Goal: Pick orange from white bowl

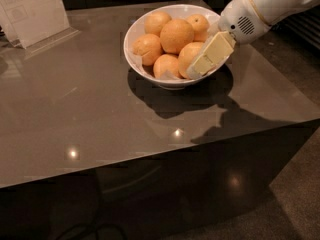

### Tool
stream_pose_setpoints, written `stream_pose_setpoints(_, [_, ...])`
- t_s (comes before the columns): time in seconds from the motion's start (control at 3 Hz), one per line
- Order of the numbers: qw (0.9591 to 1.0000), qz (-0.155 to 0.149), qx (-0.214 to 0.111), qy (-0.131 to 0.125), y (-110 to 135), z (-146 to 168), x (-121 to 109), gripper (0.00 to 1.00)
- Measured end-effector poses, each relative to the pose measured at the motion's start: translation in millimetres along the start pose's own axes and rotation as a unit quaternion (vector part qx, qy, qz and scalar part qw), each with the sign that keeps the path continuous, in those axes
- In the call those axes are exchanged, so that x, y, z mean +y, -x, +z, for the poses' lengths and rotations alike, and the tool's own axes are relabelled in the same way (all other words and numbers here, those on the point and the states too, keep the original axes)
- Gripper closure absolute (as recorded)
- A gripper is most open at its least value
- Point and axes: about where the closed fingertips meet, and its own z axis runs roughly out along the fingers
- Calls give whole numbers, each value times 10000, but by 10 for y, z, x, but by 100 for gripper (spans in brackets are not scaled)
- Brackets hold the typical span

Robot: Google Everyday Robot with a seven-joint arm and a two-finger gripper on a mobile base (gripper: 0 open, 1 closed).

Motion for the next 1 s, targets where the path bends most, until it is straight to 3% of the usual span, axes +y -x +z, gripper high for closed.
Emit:
stream_pose_setpoints(0.67, [9982,342,40,494,-121,493,-90,0])
stream_pose_setpoints(1.0, [9982,342,40,494,-110,472,-82,16])
